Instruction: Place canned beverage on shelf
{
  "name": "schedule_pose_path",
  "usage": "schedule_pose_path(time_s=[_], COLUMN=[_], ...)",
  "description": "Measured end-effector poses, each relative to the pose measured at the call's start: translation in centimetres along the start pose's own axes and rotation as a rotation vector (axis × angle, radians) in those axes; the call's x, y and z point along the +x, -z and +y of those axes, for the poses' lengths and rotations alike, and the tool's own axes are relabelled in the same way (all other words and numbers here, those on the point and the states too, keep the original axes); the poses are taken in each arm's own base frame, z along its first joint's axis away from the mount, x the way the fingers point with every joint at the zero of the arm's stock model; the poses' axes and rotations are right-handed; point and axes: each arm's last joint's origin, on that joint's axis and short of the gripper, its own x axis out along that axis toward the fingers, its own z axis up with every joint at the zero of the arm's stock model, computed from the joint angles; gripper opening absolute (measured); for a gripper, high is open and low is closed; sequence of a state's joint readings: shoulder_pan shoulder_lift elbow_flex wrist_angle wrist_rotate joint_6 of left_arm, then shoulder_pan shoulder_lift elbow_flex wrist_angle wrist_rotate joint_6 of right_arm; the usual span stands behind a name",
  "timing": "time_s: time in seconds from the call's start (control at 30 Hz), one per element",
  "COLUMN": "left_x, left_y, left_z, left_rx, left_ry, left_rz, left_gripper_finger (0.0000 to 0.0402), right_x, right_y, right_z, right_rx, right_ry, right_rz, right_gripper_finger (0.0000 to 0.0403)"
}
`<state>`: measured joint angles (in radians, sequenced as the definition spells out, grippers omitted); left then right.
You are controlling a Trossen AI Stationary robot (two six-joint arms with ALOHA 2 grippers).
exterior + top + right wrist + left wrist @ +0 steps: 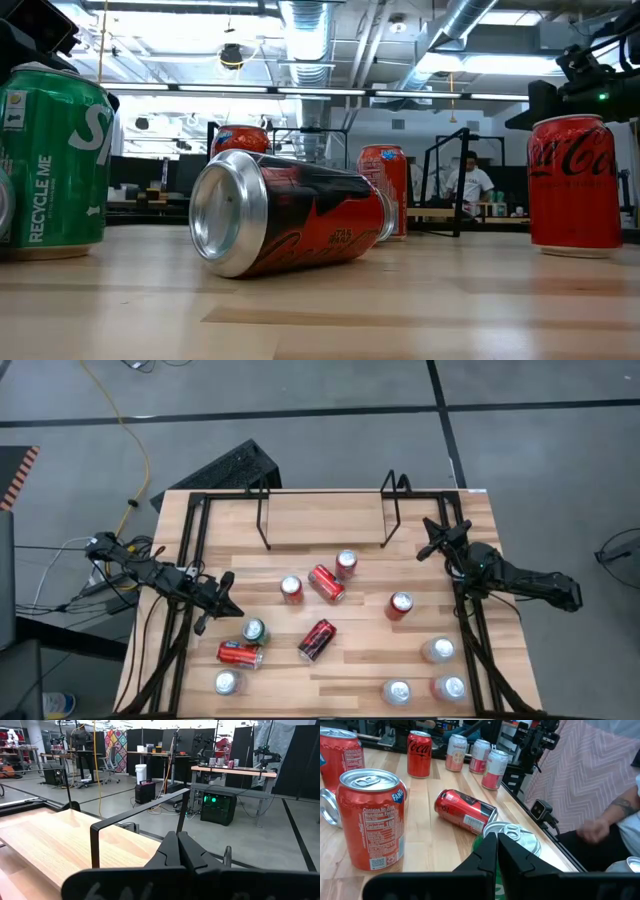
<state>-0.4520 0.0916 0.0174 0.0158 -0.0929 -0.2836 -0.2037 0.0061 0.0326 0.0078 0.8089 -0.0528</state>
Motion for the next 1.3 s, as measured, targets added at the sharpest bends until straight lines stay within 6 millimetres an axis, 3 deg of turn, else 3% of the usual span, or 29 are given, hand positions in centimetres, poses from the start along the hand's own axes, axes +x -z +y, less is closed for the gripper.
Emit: schedule_pose_path(time_s=[0.57, 0.83, 1.1, 1.17, 1.3], left_x=[0.0, 0.0, 0.0, 0.0, -0.01], left_y=[0.0, -0.03, -0.04, -0.04, -0.14], left_z=[0.0, 0.04, 0.05, 0.05, 0.15], left_rx=[0.0, 0.283, 0.272, 0.27, 0.28], left_ry=[0.0, -0.017, -0.018, -0.018, -0.06], left_rz=[0.0, -0.004, -0.005, -0.005, -0.018], left_gripper_finger=[0.0, 0.0, 0.0, 0.0, 0.0], right_x=[0.0, 0.0, 0.0, 0.0, -0.03], right_y=[0.0, 0.0, 0.01, 0.0, -0.21], right_z=[0.0, 0.0, 0.01, 0.12, 0.47], right_rx=[0.0, 0.0, 0.012, 0.133, 0.54], right_ry=[-0.001, 0.0, -0.003, -0.04, -0.168], right_rz=[0.0, 0.0, 0.0, 0.0, 0.015], right_gripper_finger=[0.0, 0.0, 0.0, 0.0, 0.0])
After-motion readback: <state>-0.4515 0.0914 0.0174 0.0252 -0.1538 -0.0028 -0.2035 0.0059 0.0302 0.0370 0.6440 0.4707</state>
